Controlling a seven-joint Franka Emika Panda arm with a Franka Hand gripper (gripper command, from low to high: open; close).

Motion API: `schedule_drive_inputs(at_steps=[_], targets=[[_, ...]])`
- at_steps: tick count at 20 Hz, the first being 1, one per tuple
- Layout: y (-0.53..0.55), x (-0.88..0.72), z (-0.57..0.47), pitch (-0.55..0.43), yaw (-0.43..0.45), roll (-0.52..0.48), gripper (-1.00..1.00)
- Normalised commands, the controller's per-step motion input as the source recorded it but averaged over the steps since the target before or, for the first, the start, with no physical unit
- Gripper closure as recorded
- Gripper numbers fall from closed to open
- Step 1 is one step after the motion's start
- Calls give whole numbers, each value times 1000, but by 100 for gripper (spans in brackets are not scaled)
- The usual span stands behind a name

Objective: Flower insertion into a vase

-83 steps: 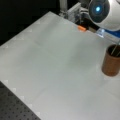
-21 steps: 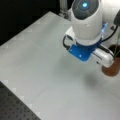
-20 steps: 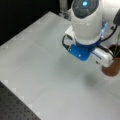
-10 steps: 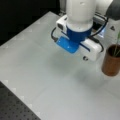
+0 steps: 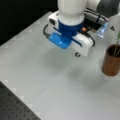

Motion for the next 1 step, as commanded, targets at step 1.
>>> schedule_drive_inputs(at_steps=[1], targets=[[-65, 9, 104, -1, 53, 79, -100]])
